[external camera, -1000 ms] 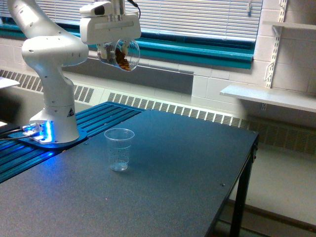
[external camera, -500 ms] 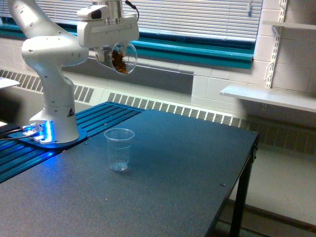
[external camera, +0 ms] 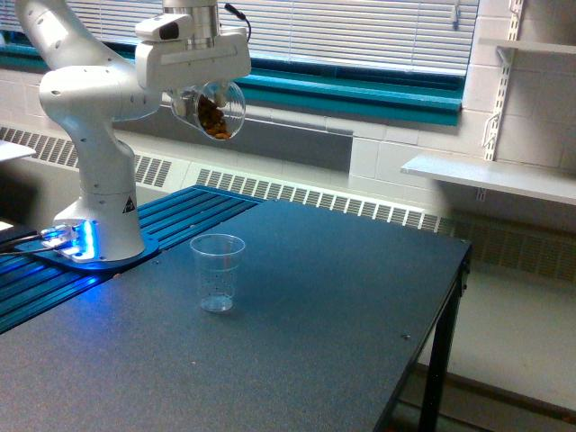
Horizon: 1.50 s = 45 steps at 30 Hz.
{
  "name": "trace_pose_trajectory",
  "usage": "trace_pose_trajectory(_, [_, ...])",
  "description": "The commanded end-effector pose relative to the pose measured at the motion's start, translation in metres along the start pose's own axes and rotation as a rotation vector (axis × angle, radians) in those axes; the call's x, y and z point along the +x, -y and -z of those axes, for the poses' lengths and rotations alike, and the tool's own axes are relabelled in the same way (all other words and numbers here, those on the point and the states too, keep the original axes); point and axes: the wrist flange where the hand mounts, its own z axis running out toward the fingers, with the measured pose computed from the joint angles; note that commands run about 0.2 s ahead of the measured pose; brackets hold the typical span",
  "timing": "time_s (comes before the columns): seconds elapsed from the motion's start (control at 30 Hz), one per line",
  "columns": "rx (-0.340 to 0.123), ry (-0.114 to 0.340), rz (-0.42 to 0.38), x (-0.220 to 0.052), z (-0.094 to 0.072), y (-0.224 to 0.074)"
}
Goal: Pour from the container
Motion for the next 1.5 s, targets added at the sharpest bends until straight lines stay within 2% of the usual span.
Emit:
trace_pose_trajectory(0.03, [-0.014, 0.017, -0.034, 0.007, -0.007, -0.002])
trace_pose_trajectory(0.57, [-0.035, 0.051, -0.045, 0.011, -0.017, -0.002])
trace_pose_trajectory(1.5, [-0.057, 0.096, -0.049, 0.001, -0.023, -0.004])
